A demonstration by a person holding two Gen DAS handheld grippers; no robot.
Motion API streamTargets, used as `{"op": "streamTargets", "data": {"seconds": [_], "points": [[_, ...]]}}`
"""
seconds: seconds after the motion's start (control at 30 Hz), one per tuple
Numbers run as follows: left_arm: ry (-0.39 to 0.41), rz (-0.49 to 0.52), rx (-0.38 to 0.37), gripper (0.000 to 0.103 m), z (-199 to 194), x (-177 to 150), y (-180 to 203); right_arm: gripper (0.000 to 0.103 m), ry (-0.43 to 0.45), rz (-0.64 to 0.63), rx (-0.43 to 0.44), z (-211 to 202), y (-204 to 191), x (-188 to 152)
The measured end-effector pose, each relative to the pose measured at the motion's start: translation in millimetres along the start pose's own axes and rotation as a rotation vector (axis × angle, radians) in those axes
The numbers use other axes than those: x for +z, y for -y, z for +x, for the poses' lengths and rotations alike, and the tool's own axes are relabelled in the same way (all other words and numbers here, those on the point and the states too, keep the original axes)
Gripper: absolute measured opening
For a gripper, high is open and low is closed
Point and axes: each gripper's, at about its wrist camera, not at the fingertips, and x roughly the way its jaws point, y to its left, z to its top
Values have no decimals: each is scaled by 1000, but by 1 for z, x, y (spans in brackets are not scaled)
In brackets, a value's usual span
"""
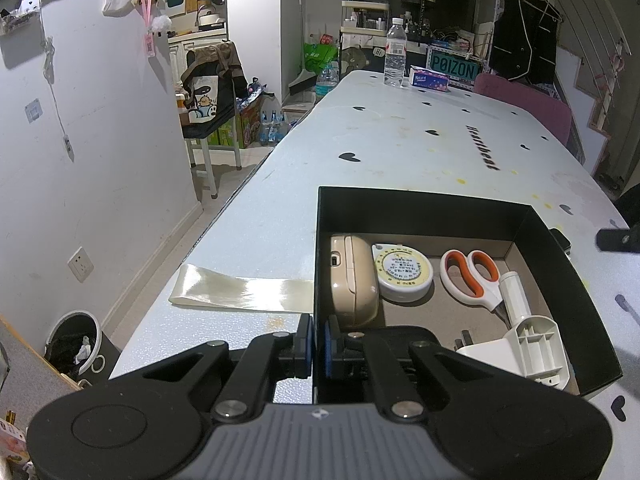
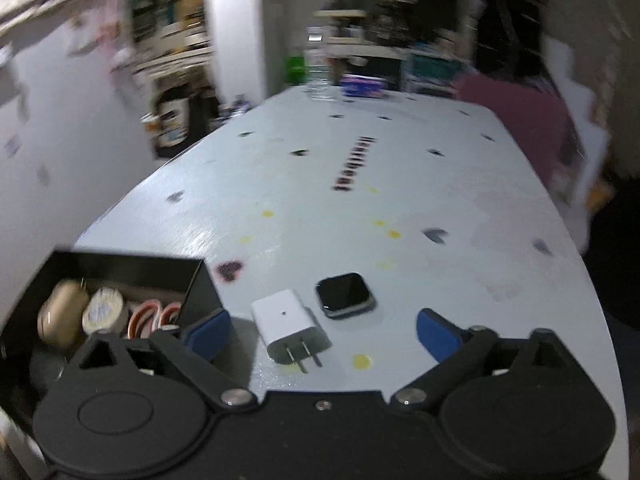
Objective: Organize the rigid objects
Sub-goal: 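Move the right tool to the white USB charger and grasp it, then carry the white charger with the right tool into the box, release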
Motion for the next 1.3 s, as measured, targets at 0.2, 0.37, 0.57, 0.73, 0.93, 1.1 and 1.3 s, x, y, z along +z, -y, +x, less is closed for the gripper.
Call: {"op": "streamTargets", "data": {"seconds": [0.2,0.37,0.57,0.73,0.93,1.1,1.3], "points": [[1,2,2,6,0,0,0,73,-17,-55,64,14,3,-2],[1,2,3,6,0,0,0,68,-40,-130,117,31,-6,-4],[1,3,3,6,0,0,0,49,-59,-179,130,47,-14,-2],[0,0,0,6,0,0,0,43,-72,-225,106,42,-21,-8],[0,0,-2,6,0,0,1,43,-142,-166,61,19,-16,-19],[0,-1,-2,6,0,0,0,44,-159,-140,68,14,-14,-21],[1,1,0,6,0,0,1,48,-217,-175,55,36,-23,-20]]}}
